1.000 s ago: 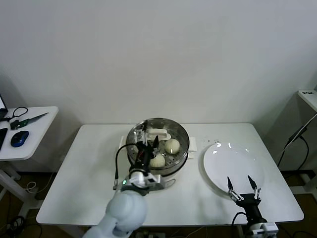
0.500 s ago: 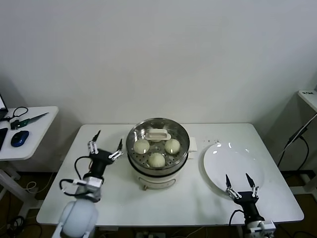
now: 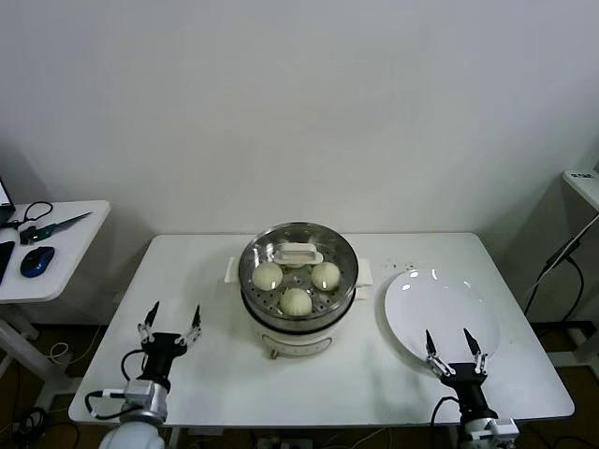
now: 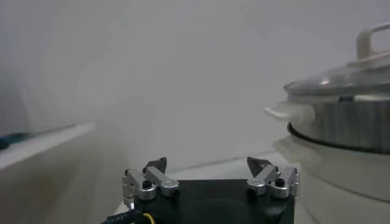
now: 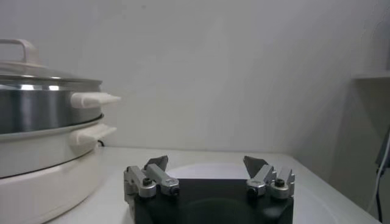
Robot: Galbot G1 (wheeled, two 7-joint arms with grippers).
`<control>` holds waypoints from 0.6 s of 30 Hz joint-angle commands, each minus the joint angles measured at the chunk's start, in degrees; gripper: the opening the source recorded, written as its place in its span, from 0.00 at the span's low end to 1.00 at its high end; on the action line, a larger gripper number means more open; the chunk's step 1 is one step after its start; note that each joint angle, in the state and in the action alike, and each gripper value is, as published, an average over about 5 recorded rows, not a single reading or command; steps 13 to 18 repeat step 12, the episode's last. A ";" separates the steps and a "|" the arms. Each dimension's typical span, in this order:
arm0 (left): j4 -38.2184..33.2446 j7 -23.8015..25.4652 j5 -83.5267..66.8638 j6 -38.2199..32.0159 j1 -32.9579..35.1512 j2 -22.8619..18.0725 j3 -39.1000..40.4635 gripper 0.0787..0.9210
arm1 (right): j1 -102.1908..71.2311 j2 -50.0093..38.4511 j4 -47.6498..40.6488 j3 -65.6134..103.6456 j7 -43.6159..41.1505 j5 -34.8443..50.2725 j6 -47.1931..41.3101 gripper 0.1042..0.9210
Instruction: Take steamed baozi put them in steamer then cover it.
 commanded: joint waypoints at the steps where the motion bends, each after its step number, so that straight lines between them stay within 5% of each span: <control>1: 4.35 -0.71 -6.10 -4.04 2.56 -0.18 -2.03 0.88 | 0.07 0.10 -0.15 -0.37 0.16 0.13 0.50 0.88; 18: 3.67 -0.09 -5.84 -3.60 2.58 -0.49 -2.05 0.88 | 0.03 -0.02 -0.03 -0.50 0.20 0.08 0.45 0.88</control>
